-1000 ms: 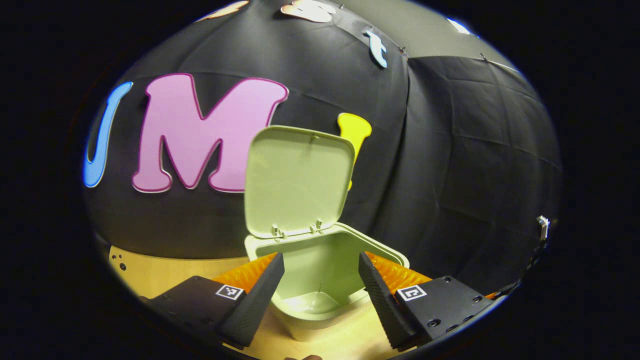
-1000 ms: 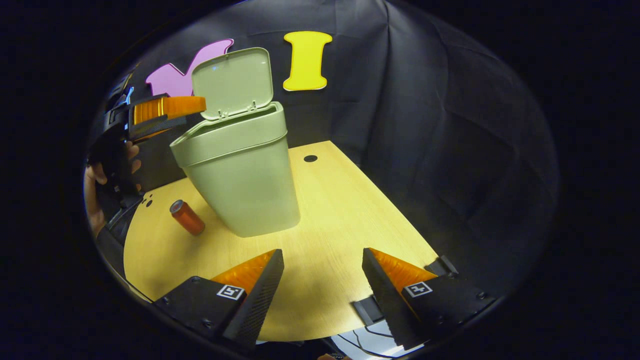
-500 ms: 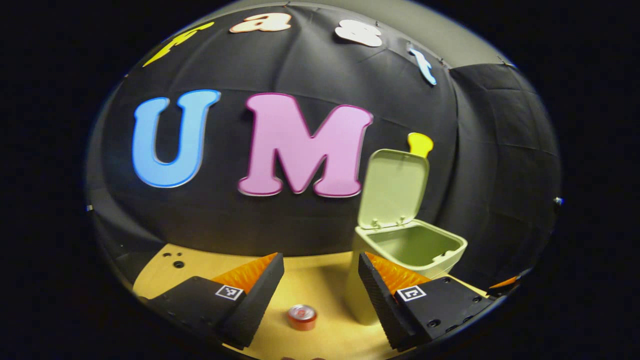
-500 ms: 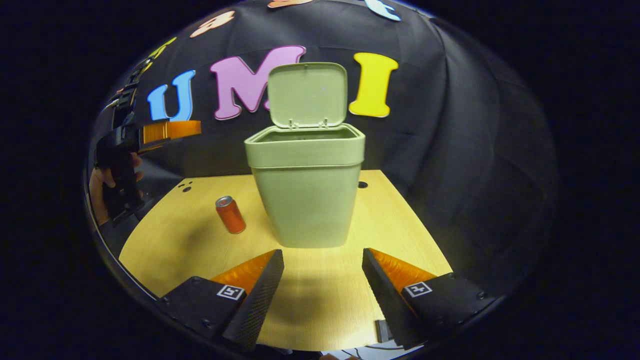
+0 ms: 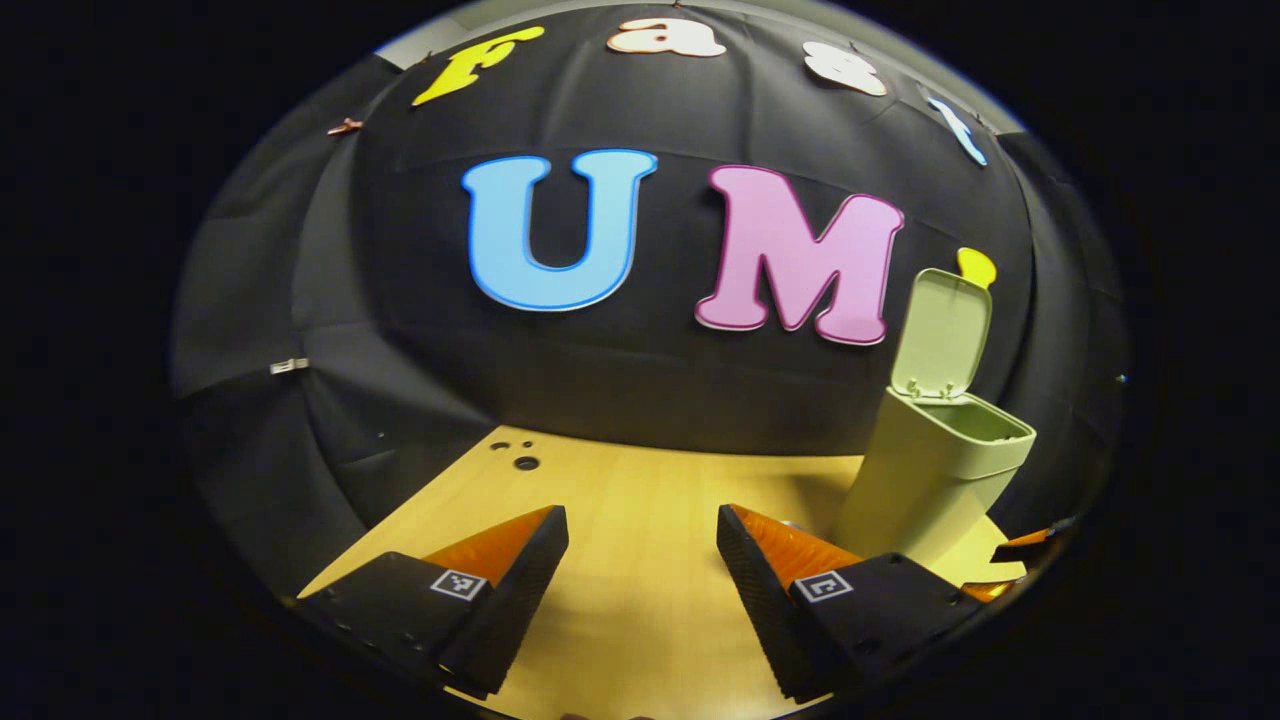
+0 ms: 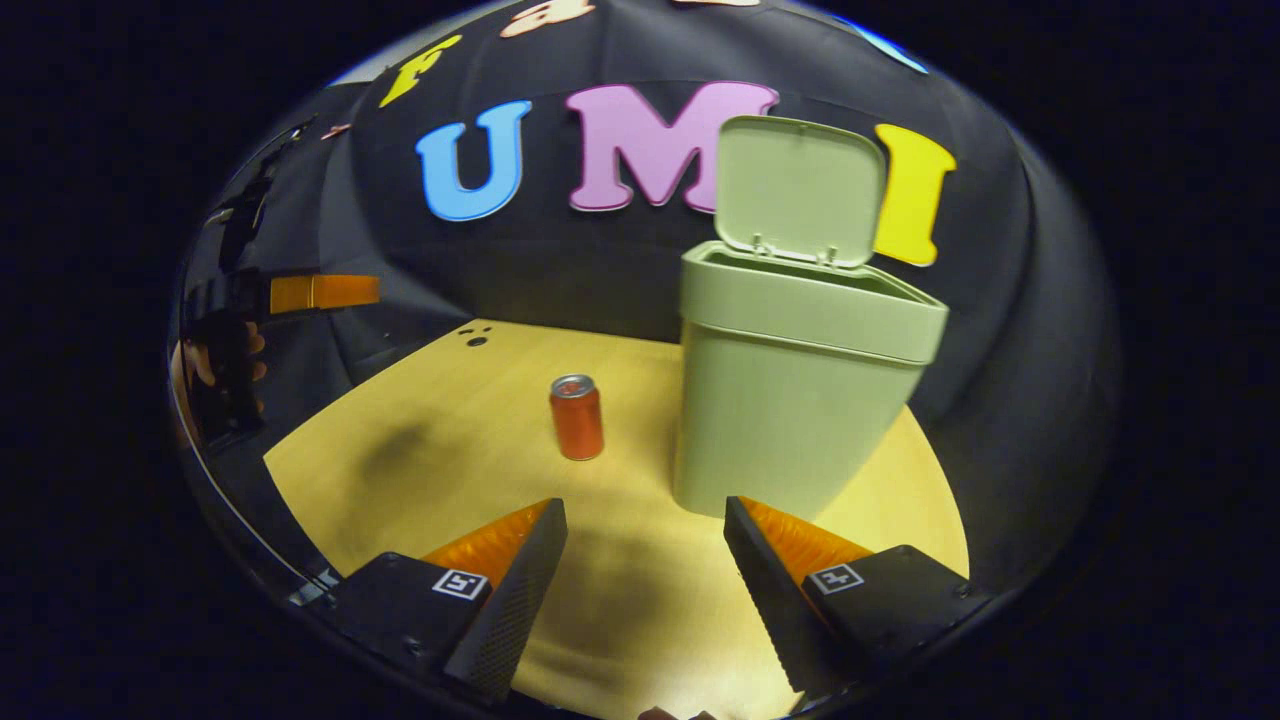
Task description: Press the lid of the desktop garbage bin to open it, pick up the crumpled paper on the desktop and throw it into the bin, then pick up the pop can on the desktop and drop it into the bin, and finally close the garbage bin lid.
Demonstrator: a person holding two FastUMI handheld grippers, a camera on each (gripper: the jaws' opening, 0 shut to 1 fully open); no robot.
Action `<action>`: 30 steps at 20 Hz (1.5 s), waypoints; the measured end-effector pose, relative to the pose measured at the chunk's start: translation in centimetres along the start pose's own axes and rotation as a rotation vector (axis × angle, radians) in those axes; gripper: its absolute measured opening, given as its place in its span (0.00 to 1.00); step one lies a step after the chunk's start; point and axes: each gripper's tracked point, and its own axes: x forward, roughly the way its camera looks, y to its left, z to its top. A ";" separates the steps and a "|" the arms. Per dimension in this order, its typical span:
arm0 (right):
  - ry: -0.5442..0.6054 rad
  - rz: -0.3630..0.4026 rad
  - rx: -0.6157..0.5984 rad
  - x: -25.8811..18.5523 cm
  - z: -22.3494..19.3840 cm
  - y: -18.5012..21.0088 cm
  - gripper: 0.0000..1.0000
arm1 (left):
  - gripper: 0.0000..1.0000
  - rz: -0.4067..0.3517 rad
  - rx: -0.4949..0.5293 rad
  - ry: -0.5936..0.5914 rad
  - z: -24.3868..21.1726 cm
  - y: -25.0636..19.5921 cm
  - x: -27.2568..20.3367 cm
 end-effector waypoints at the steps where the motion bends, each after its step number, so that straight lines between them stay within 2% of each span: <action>1: 0.008 0.025 -0.011 0.8 -0.3 1.0 1.00 | 0.96 0.023 -0.009 0.014 -0.7 0.9 -0.8; 4: 0.016 0.079 -0.024 4.3 -0.4 4.0 1.00 | 0.96 0.082 -0.022 0.065 -2.9 2.6 -3.0; 9: 0.013 0.143 -0.046 10.1 0.2 7.0 0.98 | 0.96 0.165 -0.038 0.083 -3.2 5.2 -5.2; 13: 0.023 0.126 -0.022 14.6 0.0 7.1 0.98 | 0.96 0.222 -0.056 0.096 -3.5 6.2 -6.3; 18: 0.043 0.097 -0.019 19.2 -1.0 6.6 0.98 | 0.96 0.262 -0.081 0.139 -5.2 6.7 -6.9; 22: 0.045 0.085 -0.023 22.7 -1.1 6.6 0.98 | 0.96 0.279 -0.141 0.161 -6.6 6.7 -7.0; 25: 0.046 0.078 -0.039 24.8 -1.1 6.4 0.98 | 0.96 0.296 -0.170 0.174 -7.4 6.8 -6.8; 30: 0.055 0.066 0.004 27.1 -1.0 6.4 0.98 | 0.96 0.326 -0.183 0.178 -7.6 6.6 -6.9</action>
